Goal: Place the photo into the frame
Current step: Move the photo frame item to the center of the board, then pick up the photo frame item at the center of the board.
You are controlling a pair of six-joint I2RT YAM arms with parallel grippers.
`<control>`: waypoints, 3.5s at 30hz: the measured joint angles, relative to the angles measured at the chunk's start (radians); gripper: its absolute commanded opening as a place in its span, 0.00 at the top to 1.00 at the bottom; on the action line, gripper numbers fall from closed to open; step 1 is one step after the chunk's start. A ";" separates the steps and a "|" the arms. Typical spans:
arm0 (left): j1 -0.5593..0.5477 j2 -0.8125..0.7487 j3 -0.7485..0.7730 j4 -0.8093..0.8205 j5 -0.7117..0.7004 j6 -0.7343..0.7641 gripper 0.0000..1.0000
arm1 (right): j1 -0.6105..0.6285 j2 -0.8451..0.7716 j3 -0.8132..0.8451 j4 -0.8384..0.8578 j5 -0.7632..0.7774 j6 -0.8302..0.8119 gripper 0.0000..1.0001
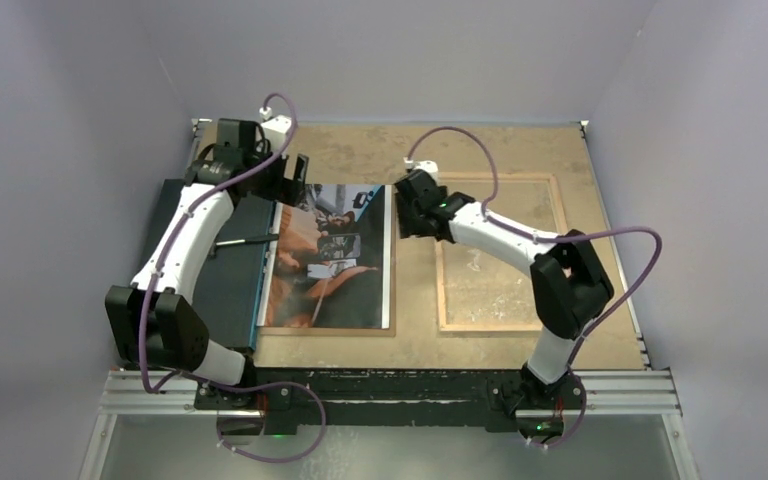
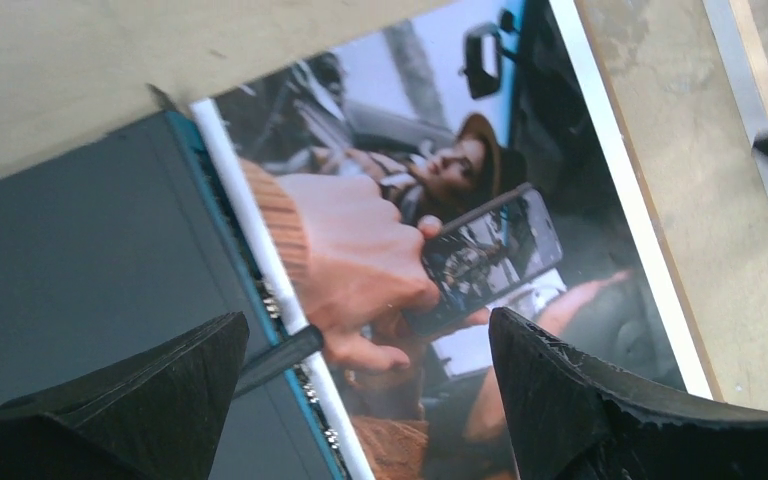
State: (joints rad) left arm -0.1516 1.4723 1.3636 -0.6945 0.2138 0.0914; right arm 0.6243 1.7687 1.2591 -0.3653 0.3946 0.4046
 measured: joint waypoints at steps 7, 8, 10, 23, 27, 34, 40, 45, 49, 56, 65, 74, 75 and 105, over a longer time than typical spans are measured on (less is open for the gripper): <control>0.119 0.005 0.101 -0.031 -0.013 0.000 0.09 | 0.359 0.039 0.133 0.088 0.043 0.021 0.29; 0.133 0.005 0.108 -0.035 -0.014 0.000 0.09 | 0.422 0.068 0.154 0.111 0.047 0.013 0.29; 0.150 0.005 0.116 -0.048 -0.018 0.004 0.09 | 0.507 0.121 0.180 0.151 0.050 -0.009 0.29; 0.191 0.013 0.134 -0.103 -0.032 0.026 0.09 | 0.737 0.301 0.190 0.346 -0.043 -0.217 0.26; 0.192 0.018 0.135 -0.105 -0.032 0.031 0.09 | 0.737 0.301 0.165 0.410 -0.081 -0.263 0.25; 0.198 0.039 0.150 -0.111 -0.036 0.033 0.09 | 0.759 0.336 0.154 0.446 -0.070 -0.331 0.25; 0.203 0.047 0.164 -0.113 -0.036 0.033 0.09 | 0.770 0.378 0.167 0.489 -0.015 -0.341 0.27; 0.204 0.047 0.170 -0.112 -0.037 0.034 0.09 | 0.767 0.385 0.164 0.508 0.026 -0.307 0.36; 0.204 0.050 0.170 -0.110 -0.040 0.038 0.09 | 0.749 0.365 0.102 0.568 0.035 -0.229 0.41; 0.204 0.076 0.168 -0.093 -0.040 0.051 0.08 | 0.690 0.298 -0.018 0.612 0.096 -0.142 0.42; 0.204 0.128 0.105 -0.042 -0.038 0.051 0.05 | 0.673 0.271 -0.034 0.592 0.082 -0.105 0.20; 0.143 0.193 0.063 0.090 -0.135 0.071 0.14 | 0.402 0.013 -0.038 0.484 -0.129 -0.038 0.14; 0.131 0.212 0.063 0.115 -0.164 0.078 0.16 | 0.362 -0.003 -0.034 0.482 -0.134 -0.029 0.14; -0.049 0.536 0.002 0.452 -0.586 0.288 0.43 | -0.059 0.182 -0.018 0.378 -0.277 0.118 0.12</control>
State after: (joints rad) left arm -0.2008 2.0079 1.3659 -0.2420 -0.3717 0.3794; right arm 0.5652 1.9511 1.2415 0.0132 0.1177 0.5224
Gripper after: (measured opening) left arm 0.575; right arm 0.878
